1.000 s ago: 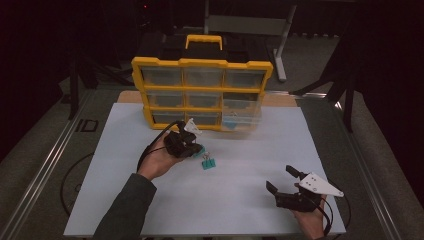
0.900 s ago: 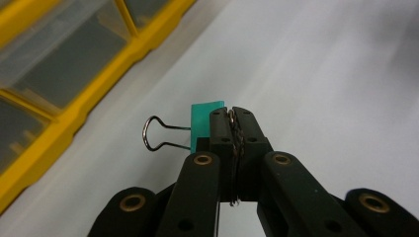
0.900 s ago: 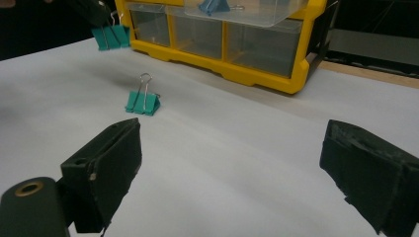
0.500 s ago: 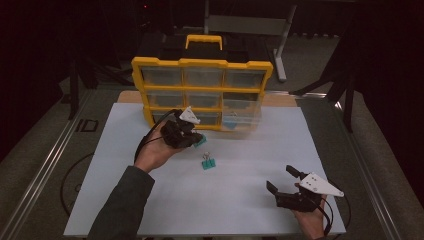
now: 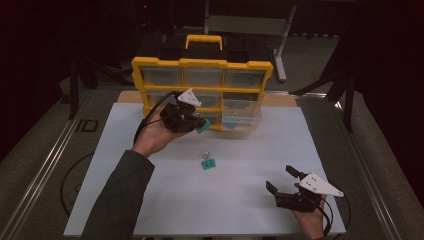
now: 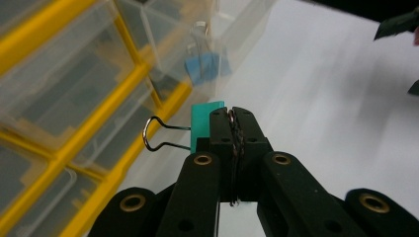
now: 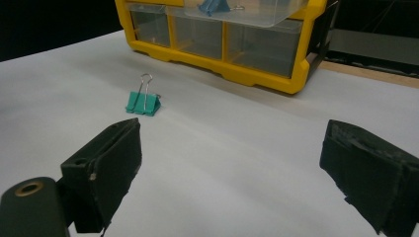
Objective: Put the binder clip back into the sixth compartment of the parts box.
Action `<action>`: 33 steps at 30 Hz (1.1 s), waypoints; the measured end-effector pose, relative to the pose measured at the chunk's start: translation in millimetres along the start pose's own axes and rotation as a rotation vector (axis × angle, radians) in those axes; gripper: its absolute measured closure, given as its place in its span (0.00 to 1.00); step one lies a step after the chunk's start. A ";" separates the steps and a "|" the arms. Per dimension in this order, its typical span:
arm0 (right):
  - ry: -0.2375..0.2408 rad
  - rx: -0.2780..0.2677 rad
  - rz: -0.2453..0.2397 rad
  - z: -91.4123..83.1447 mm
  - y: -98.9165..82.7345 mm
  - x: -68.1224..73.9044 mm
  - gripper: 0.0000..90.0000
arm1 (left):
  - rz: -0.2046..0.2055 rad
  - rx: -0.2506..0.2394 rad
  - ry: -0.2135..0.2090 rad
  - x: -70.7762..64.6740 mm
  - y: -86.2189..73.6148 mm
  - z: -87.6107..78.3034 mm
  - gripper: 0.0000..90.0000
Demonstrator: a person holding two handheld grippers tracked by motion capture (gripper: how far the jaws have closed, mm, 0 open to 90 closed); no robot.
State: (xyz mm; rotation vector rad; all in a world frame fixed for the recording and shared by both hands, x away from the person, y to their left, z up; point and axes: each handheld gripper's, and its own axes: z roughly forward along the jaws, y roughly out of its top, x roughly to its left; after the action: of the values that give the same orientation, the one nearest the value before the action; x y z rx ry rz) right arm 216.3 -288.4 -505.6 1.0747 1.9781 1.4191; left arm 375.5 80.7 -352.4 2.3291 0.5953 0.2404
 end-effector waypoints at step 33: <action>0.005 -0.003 0.004 1.4 0.6 1.7 0.10 | 0.068 -0.079 0.000 5.6 79.6 4.2 1.00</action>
State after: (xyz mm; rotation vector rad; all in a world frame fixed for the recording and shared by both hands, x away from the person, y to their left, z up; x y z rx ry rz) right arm 216.5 -286.2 -505.4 1.0753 1.9777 1.4280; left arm 409.6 29.8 -301.1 2.2750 0.4985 0.2904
